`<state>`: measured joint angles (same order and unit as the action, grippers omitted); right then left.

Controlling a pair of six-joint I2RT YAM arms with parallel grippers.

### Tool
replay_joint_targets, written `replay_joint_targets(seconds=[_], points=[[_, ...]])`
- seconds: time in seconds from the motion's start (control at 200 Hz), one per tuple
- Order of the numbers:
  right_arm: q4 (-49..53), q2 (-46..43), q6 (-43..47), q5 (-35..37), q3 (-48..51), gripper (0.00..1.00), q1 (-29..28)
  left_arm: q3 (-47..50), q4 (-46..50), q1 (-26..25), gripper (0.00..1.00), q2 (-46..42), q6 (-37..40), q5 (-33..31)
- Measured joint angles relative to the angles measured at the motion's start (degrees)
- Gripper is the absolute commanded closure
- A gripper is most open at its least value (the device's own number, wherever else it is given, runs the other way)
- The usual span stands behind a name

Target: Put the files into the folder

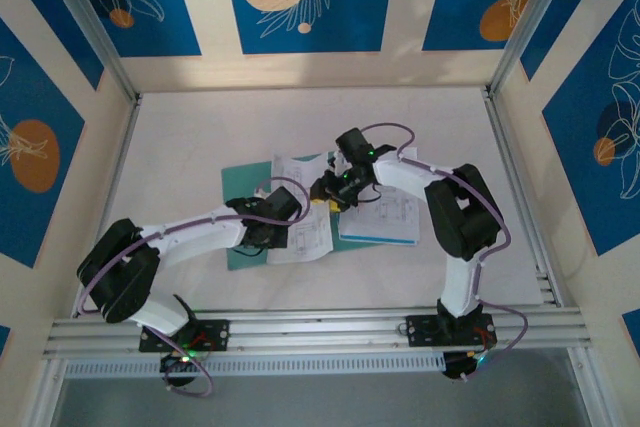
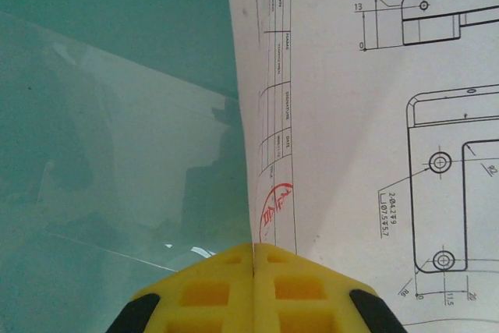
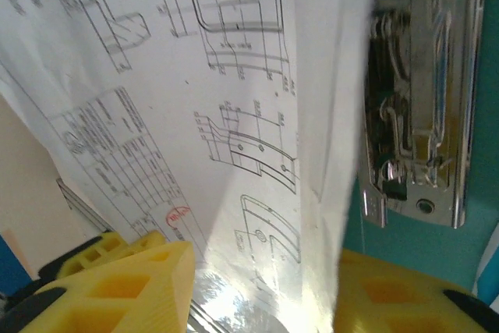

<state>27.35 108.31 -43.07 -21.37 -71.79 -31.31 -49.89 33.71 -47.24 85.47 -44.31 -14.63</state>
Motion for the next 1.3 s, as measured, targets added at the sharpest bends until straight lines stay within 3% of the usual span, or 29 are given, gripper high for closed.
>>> replay_joint_targets(seconds=[0.31, 0.395, 0.455, 0.555, 0.64, 0.955, 1.295], points=[[-0.28, -3.48, 1.05, 0.33, 4.81, 0.72, -3.21, 0.0, -0.28, 0.02, 1.0, 0.28, 0.79, 0.0], [-0.22, -3.45, 2.29, 1.16, 4.76, 0.83, -4.0, 0.0, -0.28, 0.04, 1.0, 0.35, 0.96, 0.0], [0.46, -3.21, 2.78, 2.08, 4.57, 0.98, -4.61, 0.0, -0.28, 0.04, 1.0, 0.37, 0.98, 0.0], [1.79, -2.93, 4.46, 4.98, 4.04, 1.0, -5.38, 0.0, -0.2, 0.11, 0.69, 0.26, 0.63, 0.0], [2.95, -3.28, 5.79, 8.68, 3.96, 1.0, -5.66, 0.33, 0.13, 0.63, 0.61, -1.46, 0.2, 0.0], [6.86, -13.31, 13.62, 20.22, 3.34, 1.0, -4.7, 10.32, 0.35, 10.69, 0.64, -17.62, -4.07, 2.51], [7.45, -22.23, 20.2, 29.2, 6.43, 1.0, -4.28, 20.9, 1.05, 18.03, 0.85, -23.78, -8.79, 4.96]])
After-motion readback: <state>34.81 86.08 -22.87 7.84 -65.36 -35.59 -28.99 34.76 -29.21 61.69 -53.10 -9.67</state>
